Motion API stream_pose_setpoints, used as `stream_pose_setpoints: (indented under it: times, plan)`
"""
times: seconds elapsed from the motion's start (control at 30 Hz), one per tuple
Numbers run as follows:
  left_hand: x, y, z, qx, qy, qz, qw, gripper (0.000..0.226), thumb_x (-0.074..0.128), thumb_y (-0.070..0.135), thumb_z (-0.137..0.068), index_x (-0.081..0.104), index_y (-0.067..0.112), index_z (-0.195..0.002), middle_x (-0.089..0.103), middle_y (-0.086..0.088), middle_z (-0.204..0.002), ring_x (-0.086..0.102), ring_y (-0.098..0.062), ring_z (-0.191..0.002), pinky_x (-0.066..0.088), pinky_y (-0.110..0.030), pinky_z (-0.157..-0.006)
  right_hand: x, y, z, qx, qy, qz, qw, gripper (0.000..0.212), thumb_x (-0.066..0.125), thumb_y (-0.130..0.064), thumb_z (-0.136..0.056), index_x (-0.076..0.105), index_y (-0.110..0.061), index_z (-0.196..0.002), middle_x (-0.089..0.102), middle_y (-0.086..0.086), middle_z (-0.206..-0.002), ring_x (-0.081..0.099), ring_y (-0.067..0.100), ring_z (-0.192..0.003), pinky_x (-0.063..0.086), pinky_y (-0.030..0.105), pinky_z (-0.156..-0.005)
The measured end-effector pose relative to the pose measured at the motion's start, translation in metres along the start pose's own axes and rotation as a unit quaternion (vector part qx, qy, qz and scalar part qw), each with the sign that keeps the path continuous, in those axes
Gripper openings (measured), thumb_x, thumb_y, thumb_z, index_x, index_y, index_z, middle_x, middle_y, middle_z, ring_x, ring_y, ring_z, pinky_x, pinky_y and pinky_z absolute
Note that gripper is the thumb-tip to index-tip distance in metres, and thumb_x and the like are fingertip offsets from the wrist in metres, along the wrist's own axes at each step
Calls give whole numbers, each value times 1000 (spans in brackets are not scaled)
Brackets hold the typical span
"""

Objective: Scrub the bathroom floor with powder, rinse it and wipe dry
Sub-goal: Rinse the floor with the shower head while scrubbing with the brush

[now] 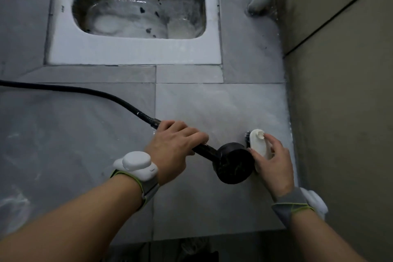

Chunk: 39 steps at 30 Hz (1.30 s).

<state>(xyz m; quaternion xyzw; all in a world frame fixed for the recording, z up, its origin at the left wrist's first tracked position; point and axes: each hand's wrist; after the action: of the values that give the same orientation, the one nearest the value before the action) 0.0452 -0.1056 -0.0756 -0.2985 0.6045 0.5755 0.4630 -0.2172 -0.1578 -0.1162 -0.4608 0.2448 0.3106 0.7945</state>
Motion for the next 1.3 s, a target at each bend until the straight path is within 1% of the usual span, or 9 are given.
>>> stream_pose_setpoints:
  times: [0.1, 0.17, 0.37, 0.53, 0.67, 0.8, 0.93, 1.17, 1.3]
  plan:
    - [5, 15, -15, -31, 23, 9, 999, 40, 75, 11, -73, 56, 33, -102, 64, 16, -99, 55, -18, -93, 28, -31, -85, -7, 11, -10, 14, 1, -61, 998, 57, 78, -37, -75, 56, -33, -128, 58, 6, -114, 59, 24, -102, 51, 43, -91]
    - [6, 25, -24, -55, 30, 5, 998, 40, 74, 12, -74, 56, 33, -103, 64, 15, -101, 54, -18, -95, 30, -32, -86, -18, 17, -19, 25, 2, -99, 995, 53, 79, -29, -77, 57, -31, -126, 63, 7, -114, 62, 25, -100, 54, 47, -87]
    - [-2, 34, -40, -22, -12, -24, 999, 38, 70, 12, -79, 53, 35, -104, 63, 15, -102, 52, -18, -97, 32, -34, -88, -24, 27, -24, 46, -8, -142, 989, 53, 79, -40, -72, 57, -37, -121, 65, 7, -109, 65, 25, -98, 56, 44, -84]
    - [-4, 42, -63, -117, 24, 10, 993, 31, 63, 14, -86, 51, 34, -106, 59, 14, -102, 46, -18, -94, 27, -31, -80, -28, 36, -17, 92, -1, -186, 978, 44, 78, -27, -79, 55, -39, -115, 67, 5, -102, 66, 24, -94, 56, 45, -83]
    - [7, 54, -59, -88, -6, 15, 996, 29, 60, 17, -87, 49, 34, -107, 57, 14, -102, 45, -17, -95, 30, -32, -81, -34, 44, -13, 105, 15, -168, 980, 47, 79, -28, -77, 54, -40, -115, 67, 4, -107, 66, 22, -98, 54, 48, -88]
    - [17, 46, -33, -54, -14, 8, 998, 32, 66, 15, -83, 51, 34, -104, 60, 14, -99, 48, -18, -92, 30, -32, -80, -35, 49, 0, 120, 30, -151, 981, 57, 76, -50, -65, 53, -42, -116, 66, 9, -116, 64, 26, -103, 53, 48, -90]
    - [9, 27, -10, -56, -20, -11, 998, 35, 70, 14, -79, 55, 33, -104, 63, 13, -99, 53, -20, -92, 35, -34, -81, -26, 48, 10, 108, 15, -125, 986, 51, 78, -32, -78, 55, -30, -123, 65, 11, -116, 63, 26, -103, 52, 44, -91]
    - [-17, -30, 79, -82, -41, -33, 995, 37, 73, 12, -75, 57, 33, -101, 65, 12, -96, 54, -20, -87, 30, -32, -75, 24, 18, 42, 61, -24, -50, 997, 60, 77, -40, -74, 52, -31, -128, 59, 7, -117, 58, 26, -105, 50, 43, -92]
    - [-25, -47, 126, -68, -33, -31, 997, 44, 79, 10, -69, 59, 32, -102, 66, 11, -96, 57, -22, -86, 30, -31, -74, 42, 6, 69, 79, 6, -20, 997, 66, 77, -42, -74, 49, -27, -131, 58, 12, -120, 57, 31, -109, 48, 38, -93]
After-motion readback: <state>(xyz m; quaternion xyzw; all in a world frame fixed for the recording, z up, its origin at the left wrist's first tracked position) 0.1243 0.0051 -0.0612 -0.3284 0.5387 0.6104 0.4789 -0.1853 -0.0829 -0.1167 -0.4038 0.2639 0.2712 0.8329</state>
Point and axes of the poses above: each hand's wrist, its own z-axis away from the middle knuckle, its own x-axis out of the palm, y = z × x
